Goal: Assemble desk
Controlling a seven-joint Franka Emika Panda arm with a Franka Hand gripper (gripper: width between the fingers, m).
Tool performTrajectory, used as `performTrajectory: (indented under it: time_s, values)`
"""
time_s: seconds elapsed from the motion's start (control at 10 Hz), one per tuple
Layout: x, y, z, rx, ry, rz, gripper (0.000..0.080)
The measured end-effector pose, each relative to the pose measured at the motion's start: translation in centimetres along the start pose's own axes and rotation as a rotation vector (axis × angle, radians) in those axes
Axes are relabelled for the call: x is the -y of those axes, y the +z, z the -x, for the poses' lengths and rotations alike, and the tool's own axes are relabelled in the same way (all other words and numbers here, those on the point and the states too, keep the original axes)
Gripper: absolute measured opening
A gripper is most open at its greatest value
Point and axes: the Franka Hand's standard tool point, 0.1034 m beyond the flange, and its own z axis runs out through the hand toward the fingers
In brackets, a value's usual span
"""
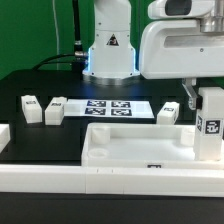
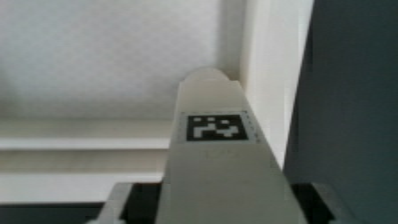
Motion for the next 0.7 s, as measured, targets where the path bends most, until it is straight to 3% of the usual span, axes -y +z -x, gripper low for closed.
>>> performTrajectory:
  time_s: [0.3, 0.7]
  values:
    - [-0.2, 0.0, -0.1, -0.003, 0.241, -0.002, 0.0291]
    - [-1.9, 0.0, -0.2, -0.004, 0.473, 0.030, 0.0295]
